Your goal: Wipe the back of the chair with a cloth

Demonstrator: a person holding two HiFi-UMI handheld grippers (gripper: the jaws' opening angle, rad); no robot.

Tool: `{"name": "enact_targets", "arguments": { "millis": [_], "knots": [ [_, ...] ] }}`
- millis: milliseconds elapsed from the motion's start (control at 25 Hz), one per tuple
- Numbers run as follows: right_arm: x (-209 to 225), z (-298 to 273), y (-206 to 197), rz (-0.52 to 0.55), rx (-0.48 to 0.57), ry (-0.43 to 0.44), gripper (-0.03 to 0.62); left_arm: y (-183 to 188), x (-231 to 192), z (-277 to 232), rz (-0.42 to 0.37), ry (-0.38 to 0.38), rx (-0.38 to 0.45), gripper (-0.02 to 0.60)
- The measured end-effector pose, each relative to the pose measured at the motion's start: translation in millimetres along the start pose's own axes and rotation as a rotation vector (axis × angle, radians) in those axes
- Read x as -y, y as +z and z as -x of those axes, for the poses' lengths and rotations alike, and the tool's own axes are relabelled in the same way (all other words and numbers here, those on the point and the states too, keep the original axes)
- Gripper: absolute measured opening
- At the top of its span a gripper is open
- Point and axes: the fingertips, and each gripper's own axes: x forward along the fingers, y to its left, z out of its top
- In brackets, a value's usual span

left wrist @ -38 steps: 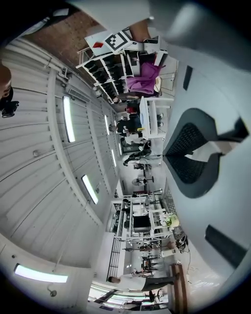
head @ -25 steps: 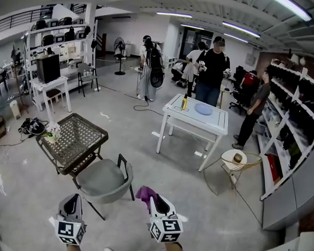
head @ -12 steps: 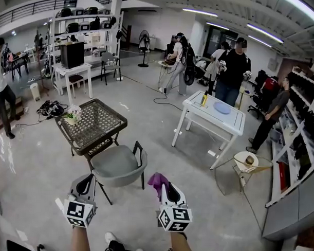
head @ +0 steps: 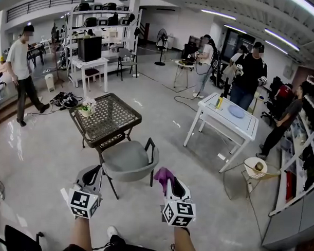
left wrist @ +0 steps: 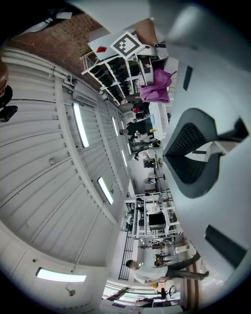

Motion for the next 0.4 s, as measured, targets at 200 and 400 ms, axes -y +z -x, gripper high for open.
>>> {"name": "enact_targets", "arguments": {
  "millis": [200, 400],
  "knots": [
    [0, -5, 0, 0.026, -0.008, 0.008, 0.075, -5, -2, 0, -0.006, 0.008, -0.020, 0.009],
    [2, -14, 1, 0.042, -0.008, 0.006, 0.075, -3, -4, -9, -0.019, 0.005, -0.014, 0.009]
  ]
}}
